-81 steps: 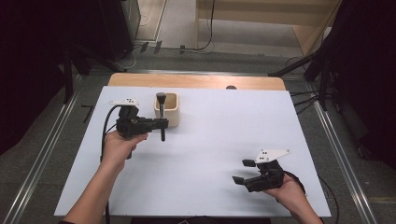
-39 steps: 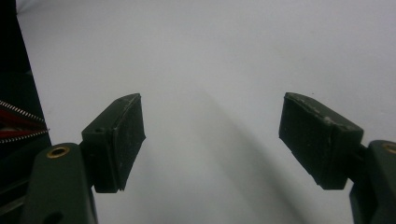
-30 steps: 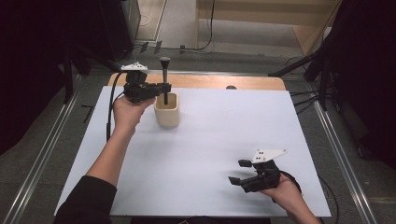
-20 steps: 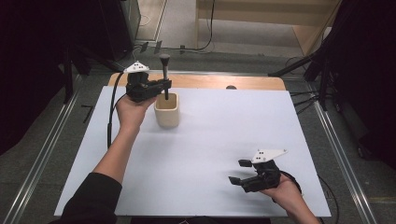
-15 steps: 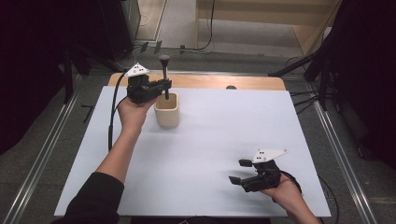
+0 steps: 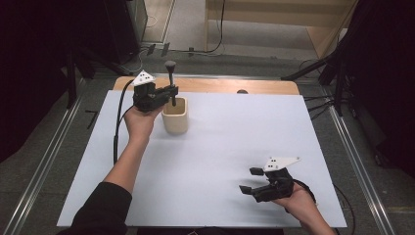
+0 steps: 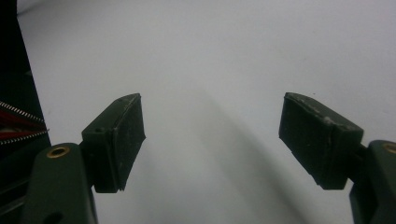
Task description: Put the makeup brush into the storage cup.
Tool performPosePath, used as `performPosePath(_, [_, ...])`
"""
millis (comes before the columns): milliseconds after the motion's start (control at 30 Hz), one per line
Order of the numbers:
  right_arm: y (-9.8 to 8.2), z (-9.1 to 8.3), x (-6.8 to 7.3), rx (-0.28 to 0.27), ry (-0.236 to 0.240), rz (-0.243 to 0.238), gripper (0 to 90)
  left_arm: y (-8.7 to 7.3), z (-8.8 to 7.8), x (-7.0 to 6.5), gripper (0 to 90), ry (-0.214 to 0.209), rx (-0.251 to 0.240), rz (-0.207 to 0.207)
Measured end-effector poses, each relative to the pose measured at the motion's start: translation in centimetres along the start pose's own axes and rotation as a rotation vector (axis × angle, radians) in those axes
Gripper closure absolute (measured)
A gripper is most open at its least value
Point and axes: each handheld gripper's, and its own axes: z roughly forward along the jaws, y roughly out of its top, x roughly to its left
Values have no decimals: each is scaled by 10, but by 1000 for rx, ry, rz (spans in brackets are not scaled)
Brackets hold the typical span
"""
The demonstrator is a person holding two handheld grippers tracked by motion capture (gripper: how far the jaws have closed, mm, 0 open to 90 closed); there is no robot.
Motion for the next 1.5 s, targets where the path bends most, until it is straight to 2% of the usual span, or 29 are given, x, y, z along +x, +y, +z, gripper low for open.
performPosePath(567, [0,1,-1,-2,1,-1,236,-20,3,3,797,6,17,-2])
performPosePath(700, [0,1,0,-2,2,1,236,-24,5,3,798,1,36,-5])
performPosePath(833, [0,1,0,-2,1,2,236,-28,7,3,797,-4,37,-21])
performPosePath(1233, [0,1,0,-2,2,3,236,-28,6,4,797,-16,48,-34])
performPosePath(1500, [0,1,0,-3,1,3,236,-28,3,4,794,-12,77,-28])
